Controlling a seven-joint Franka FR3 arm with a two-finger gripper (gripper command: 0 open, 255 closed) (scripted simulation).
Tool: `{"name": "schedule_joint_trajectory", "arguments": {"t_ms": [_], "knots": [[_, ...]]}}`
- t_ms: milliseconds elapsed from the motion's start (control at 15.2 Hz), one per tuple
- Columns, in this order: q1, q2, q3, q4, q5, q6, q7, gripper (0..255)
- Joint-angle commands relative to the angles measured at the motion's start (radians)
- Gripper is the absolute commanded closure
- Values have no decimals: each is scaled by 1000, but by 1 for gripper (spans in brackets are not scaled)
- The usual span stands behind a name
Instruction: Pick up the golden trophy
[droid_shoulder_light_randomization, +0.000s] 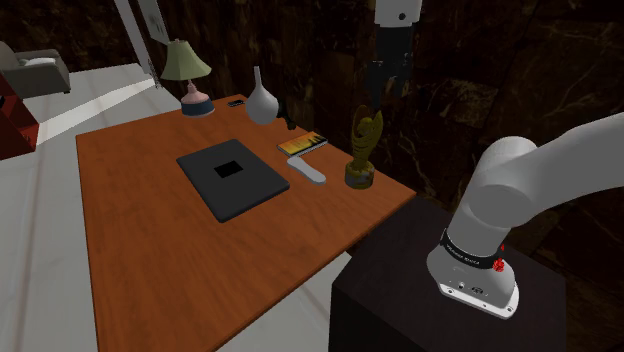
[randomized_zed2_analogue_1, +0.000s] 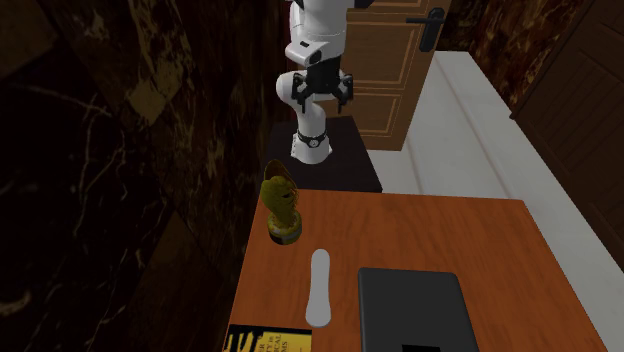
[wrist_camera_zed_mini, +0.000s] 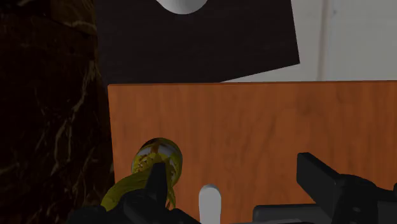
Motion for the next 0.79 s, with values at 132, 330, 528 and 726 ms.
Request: {"name": "schedule_joint_trajectory", "arguments": {"t_ms": [132, 330, 528, 726], "knots": [[38, 46, -80, 16, -50, 1, -188, 0], [97, 138, -192, 59, -116, 9, -467, 0], [161, 251, -292, 119, -167, 26, -744, 0], [224, 380, -376, 189, -198, 52, -1018, 0]]}}
